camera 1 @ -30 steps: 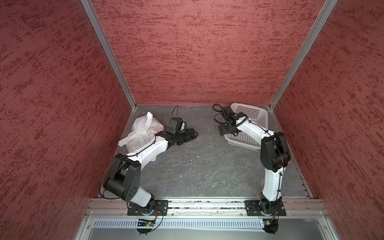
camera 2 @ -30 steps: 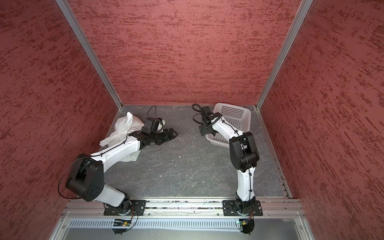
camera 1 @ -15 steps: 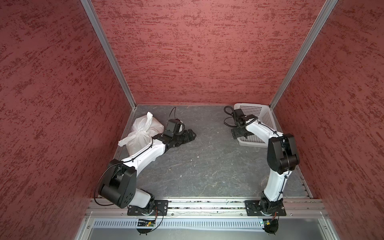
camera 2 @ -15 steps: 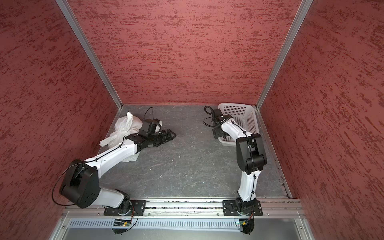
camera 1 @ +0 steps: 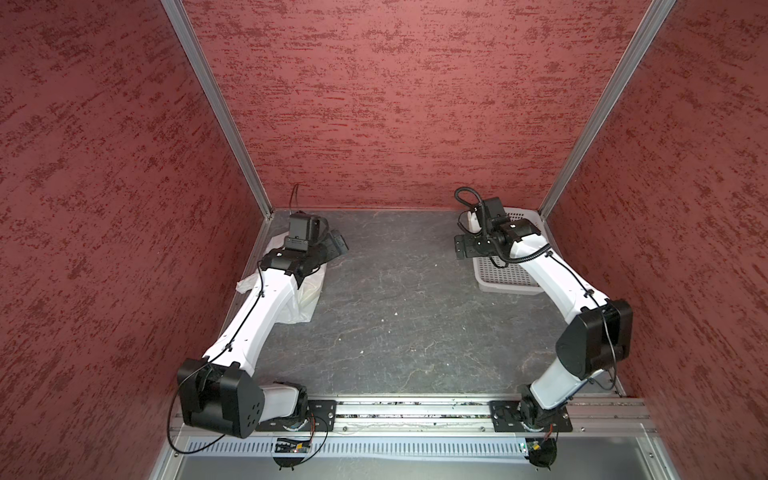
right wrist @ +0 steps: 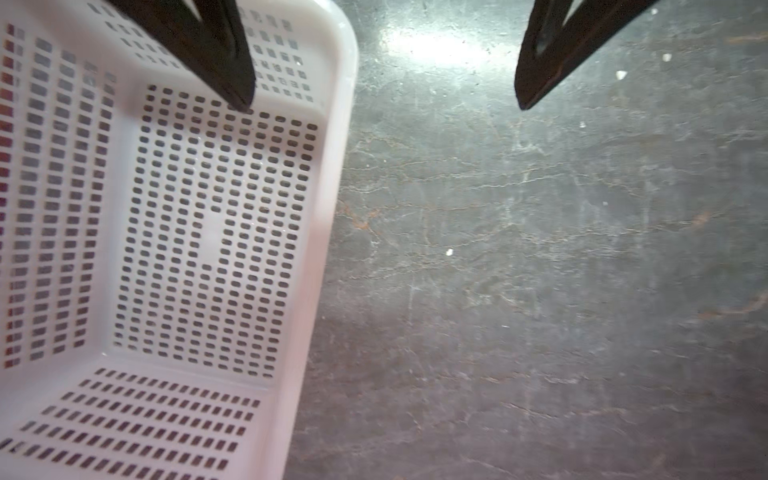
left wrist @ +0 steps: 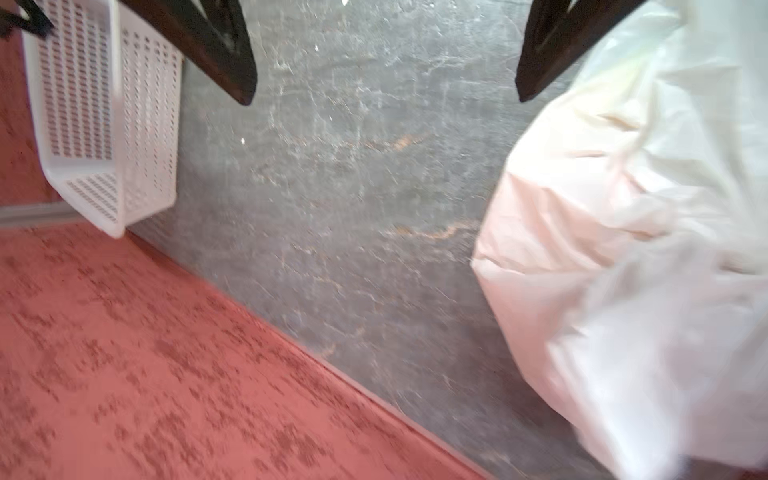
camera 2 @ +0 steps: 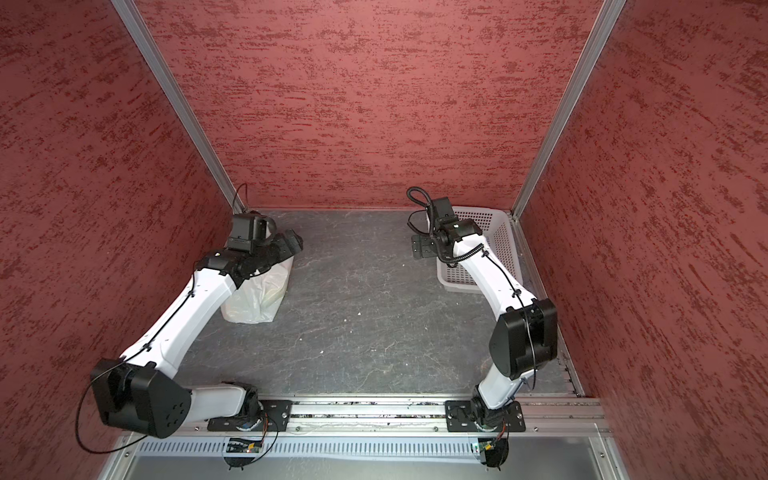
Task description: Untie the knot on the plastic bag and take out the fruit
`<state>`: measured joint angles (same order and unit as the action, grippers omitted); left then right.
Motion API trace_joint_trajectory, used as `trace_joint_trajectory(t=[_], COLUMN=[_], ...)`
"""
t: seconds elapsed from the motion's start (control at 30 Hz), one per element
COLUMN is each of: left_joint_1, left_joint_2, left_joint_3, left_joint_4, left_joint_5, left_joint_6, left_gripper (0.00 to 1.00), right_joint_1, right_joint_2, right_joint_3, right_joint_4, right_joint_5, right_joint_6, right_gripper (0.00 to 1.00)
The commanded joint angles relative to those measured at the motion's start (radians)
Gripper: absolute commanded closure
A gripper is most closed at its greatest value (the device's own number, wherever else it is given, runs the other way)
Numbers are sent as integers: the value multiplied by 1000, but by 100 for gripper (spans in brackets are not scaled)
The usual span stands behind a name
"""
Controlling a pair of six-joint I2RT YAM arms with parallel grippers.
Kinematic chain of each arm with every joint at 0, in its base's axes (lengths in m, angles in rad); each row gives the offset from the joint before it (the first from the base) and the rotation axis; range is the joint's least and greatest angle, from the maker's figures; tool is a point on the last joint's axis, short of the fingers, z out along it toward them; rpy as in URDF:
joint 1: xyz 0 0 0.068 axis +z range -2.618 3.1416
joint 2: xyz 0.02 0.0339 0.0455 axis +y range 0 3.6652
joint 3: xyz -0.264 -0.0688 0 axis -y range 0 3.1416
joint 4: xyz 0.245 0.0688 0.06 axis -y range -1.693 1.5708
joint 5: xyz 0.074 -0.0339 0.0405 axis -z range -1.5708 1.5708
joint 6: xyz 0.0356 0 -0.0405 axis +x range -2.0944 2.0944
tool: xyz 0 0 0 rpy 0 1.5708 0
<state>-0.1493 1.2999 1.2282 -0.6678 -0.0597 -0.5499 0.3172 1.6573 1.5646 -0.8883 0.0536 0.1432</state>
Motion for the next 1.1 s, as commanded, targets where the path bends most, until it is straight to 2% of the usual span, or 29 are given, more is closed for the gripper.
trace_joint_trajectory(t=[0.0,0.23,0.43,0.6,0.77,0.93,1.07], left_joint_1=[60,161,362,474,498,498,491], left_joint_2=[-40,-159,-112,-34,75,151,219], left_joint_3=[7,-55,-55,-80,-78,-81,-71], left_joint_4=[-109,-14,-62,-31,-12,19,11], left_joint_5=[-143,-138,58,214,313,381,373], left_joint_6=[21,71,84,140,232,292,328], left_gripper=[3,3,3,9,15,16,20], right_joint_1=[15,35,41,43,43,43,43], right_joint_2=[-18,-25,-21,-14,-14,-21,-27], right_joint_3=[15,17,34,54,68,64,47], right_joint_4=[-43,-32,-28,-32,-37,-38,-30], right_joint_5=[-75,-97,-118,-118,-115,-107,-106], right_joint_6=[49,82,98,99,101,101,101], right_gripper=[2,2,2,2,2,2,2])
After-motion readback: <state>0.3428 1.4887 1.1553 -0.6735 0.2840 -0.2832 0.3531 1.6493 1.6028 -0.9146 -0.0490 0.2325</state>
